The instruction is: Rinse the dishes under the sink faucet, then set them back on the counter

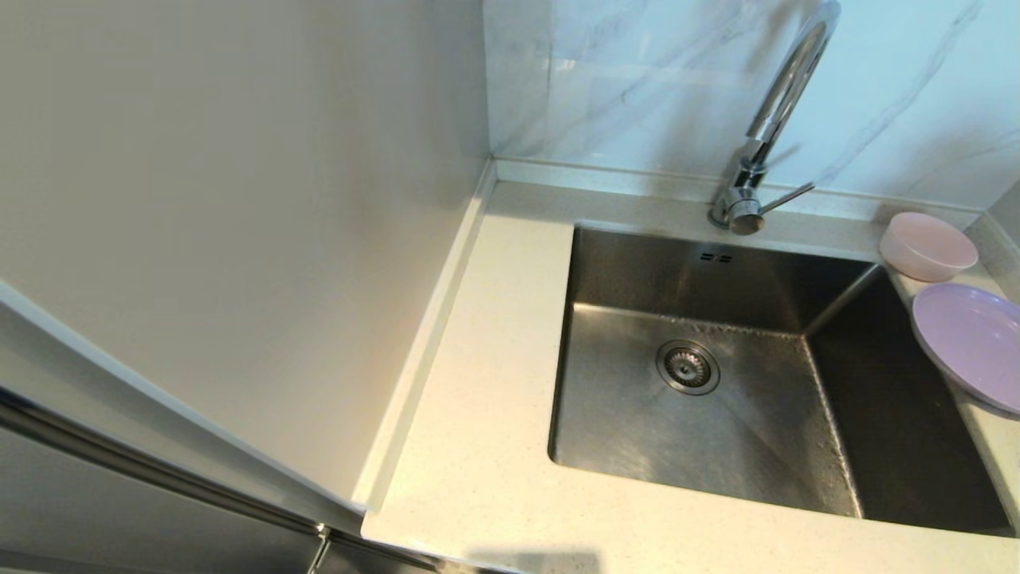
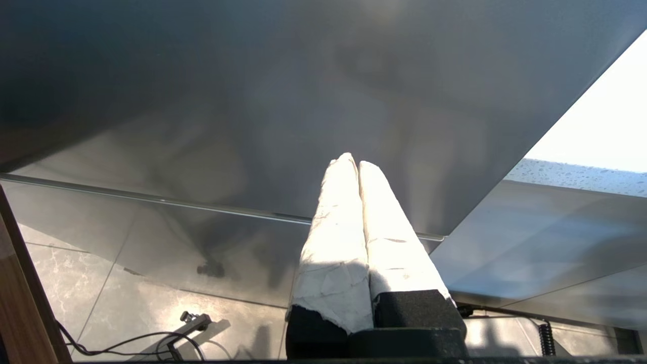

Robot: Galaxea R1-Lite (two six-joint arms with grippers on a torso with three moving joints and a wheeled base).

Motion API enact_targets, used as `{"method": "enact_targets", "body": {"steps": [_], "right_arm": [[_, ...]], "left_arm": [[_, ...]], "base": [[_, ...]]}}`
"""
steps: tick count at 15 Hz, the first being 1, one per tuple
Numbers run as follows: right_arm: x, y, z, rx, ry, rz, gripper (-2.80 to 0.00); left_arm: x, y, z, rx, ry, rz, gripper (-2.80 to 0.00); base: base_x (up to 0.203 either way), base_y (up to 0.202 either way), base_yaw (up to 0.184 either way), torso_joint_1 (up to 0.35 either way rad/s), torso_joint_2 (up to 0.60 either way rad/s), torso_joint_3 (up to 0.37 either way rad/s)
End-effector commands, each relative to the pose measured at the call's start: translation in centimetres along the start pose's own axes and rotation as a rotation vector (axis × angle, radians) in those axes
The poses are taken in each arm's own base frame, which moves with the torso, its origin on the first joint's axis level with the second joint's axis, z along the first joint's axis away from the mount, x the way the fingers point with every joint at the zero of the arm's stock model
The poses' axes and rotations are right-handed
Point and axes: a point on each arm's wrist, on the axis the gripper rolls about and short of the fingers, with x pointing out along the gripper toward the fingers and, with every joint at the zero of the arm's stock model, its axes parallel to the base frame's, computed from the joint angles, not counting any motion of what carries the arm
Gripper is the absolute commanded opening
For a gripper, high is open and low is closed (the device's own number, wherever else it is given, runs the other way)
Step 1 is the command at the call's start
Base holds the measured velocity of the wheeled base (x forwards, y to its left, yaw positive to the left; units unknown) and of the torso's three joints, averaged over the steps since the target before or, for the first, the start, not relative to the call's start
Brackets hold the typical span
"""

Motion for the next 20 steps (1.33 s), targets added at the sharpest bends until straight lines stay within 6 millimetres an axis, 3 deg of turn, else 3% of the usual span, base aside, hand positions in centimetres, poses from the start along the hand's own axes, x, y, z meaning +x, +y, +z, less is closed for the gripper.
{"method": "enact_targets", "body": {"steps": [1,20], "right_arm": [[0.07,0.01,-0.21,0.000,0.009,0.001,-2.80],[0.07,0.01,-0.19,0.000,0.008,0.001,-2.80]], "left_arm": [[0.00,0.00,0.00,0.000,0.000,-0.001,-2.80],[0.00,0.00,0.00,0.000,0.000,0.000,-2.80]], "base": [[0.000,0.000,0.000,0.000,0.00,0.000],[0.000,0.000,0.000,0.000,0.00,0.000]]}}
